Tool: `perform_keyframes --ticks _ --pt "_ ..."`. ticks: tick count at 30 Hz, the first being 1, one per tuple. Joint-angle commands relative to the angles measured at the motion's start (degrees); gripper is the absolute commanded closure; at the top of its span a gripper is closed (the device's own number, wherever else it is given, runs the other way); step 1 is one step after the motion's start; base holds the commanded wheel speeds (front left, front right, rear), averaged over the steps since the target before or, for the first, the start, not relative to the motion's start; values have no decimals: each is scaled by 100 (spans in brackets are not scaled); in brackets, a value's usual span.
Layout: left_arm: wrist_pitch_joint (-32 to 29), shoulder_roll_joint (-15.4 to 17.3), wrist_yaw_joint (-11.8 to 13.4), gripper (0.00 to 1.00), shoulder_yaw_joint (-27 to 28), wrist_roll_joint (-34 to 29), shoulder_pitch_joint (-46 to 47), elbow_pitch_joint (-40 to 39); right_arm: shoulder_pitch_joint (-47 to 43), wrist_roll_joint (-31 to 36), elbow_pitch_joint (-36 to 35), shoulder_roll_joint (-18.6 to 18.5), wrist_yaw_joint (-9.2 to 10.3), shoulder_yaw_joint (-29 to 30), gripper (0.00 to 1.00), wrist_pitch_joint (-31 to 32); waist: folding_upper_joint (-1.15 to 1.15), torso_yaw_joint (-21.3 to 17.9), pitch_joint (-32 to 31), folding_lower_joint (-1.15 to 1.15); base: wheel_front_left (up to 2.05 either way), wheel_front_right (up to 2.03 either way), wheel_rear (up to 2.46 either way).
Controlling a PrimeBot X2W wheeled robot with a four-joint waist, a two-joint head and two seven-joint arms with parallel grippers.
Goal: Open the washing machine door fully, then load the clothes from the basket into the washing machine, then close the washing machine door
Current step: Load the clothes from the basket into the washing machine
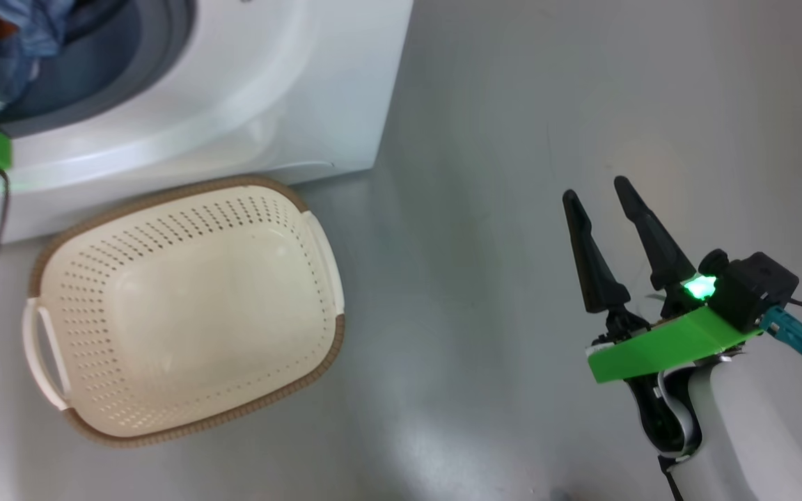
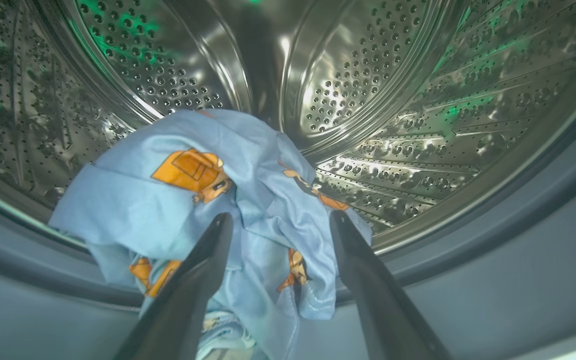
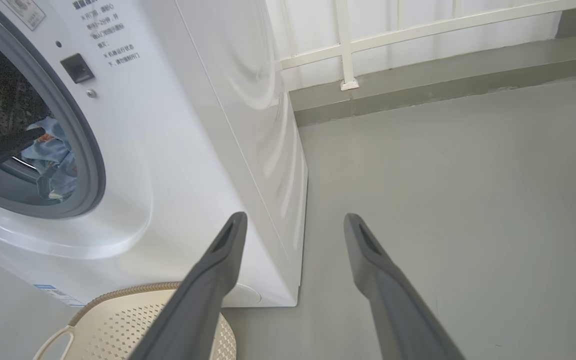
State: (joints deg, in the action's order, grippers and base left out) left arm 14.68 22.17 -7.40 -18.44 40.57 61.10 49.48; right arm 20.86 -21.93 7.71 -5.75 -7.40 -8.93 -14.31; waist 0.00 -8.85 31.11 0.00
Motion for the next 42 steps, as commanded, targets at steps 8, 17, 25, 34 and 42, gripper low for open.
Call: perform_keyframes --ticks 8,17,25,34,42 --pt "32 -32 -9 0 815 -458 -1138 -855 -444 -92 -67 -149 -9 -9 0 -69 0 252 -521 0 0 0 0" --pt "32 -404 -9 0 1446 -1202 -2356 -1766 -770 -125 19 -350 -9 100 0 -69 0 494 -1049 0 0 0 0" --pt "32 -616 -9 0 1762 -1486 -3189 -2249 -1038 -182 84 -491 -9 172 0 -69 0 595 -1453 0 0 0 0" --pt "32 -869 -9 0 1927 -1601 -4242 -2746 -1379 -249 128 -638 -9 244 0 -69 0 682 -1948 0 0 0 0" --pt "32 -938 -9 0 2002 -1635 -5095 -3043 -1746 -321 130 -749 -9 329 0 -69 0 793 -2375 0 0 0 0"
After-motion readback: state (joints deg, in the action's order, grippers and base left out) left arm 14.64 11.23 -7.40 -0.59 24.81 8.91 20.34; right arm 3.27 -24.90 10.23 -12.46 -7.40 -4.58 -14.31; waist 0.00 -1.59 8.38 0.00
